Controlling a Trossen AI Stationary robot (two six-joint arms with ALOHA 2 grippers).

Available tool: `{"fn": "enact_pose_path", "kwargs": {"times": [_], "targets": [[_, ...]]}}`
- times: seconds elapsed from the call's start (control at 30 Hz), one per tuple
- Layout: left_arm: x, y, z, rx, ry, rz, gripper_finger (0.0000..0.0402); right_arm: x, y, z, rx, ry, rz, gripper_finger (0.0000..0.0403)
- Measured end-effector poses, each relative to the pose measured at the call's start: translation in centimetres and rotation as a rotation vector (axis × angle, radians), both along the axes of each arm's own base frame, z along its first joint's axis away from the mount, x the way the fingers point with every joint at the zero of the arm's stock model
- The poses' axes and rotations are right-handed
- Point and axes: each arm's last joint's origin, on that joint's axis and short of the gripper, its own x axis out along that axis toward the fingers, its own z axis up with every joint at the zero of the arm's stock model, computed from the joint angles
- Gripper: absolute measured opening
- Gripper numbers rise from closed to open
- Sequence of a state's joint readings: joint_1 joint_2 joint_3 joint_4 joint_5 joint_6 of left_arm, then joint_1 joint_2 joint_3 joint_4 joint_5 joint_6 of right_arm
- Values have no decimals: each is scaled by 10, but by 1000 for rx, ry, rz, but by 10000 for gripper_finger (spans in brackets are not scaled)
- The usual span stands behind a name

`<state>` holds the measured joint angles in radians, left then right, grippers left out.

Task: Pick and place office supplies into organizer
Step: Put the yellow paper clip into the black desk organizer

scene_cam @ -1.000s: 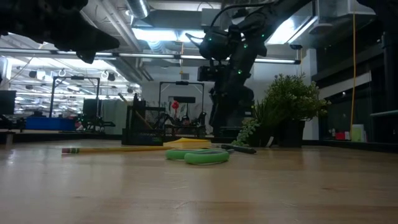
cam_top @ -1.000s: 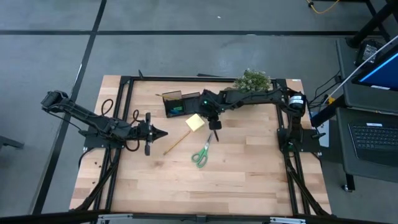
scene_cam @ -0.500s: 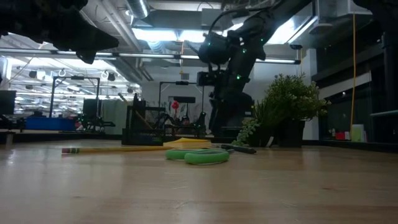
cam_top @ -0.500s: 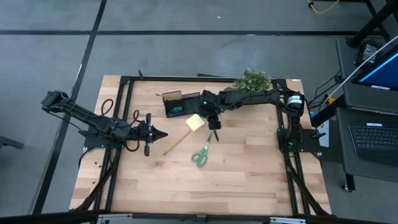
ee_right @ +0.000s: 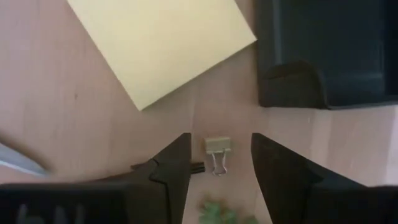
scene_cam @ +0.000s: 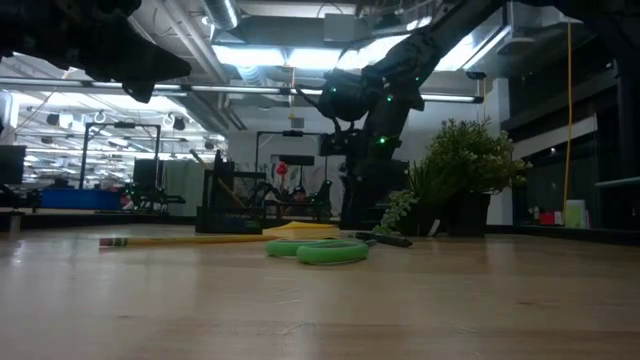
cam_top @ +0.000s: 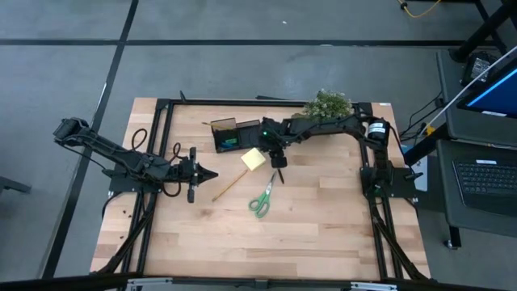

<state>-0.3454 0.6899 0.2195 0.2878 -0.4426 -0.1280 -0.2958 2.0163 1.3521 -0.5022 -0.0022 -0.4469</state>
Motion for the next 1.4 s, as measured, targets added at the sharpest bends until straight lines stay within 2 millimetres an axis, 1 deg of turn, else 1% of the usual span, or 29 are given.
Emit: {"fn": "enact_pose_path", "kwargs": {"times": [0.13, 0.33, 0.53, 0.8, 1.1, 1.23, 1.4], "targets": [[0, 0, 0, 0, 0, 0, 2, -2, -5, 0, 41, -5, 4, 168], [0, 0, 0, 8, 1, -1, 3, -3, -5, -1, 49, -4, 12, 168], [0, 0, 0, 9, 1, -2, 3, -1, -6, -7, 40, 4, 33, 168], [0, 0, 0, 11, 3, -2, 3, 1, -8, -23, 55, 37, 43, 168], [0, 0, 0, 12, 5, -2, 3, -1, -11, -23, 52, 45, 43, 167], [0, 0, 0, 12, 5, -2, 2, -1, -11, -24, 60, 48, 45, 155], [0, 0, 0, 12, 5, -2, 2, -4, -13, -25, 139, 43, 38, 134]]}}
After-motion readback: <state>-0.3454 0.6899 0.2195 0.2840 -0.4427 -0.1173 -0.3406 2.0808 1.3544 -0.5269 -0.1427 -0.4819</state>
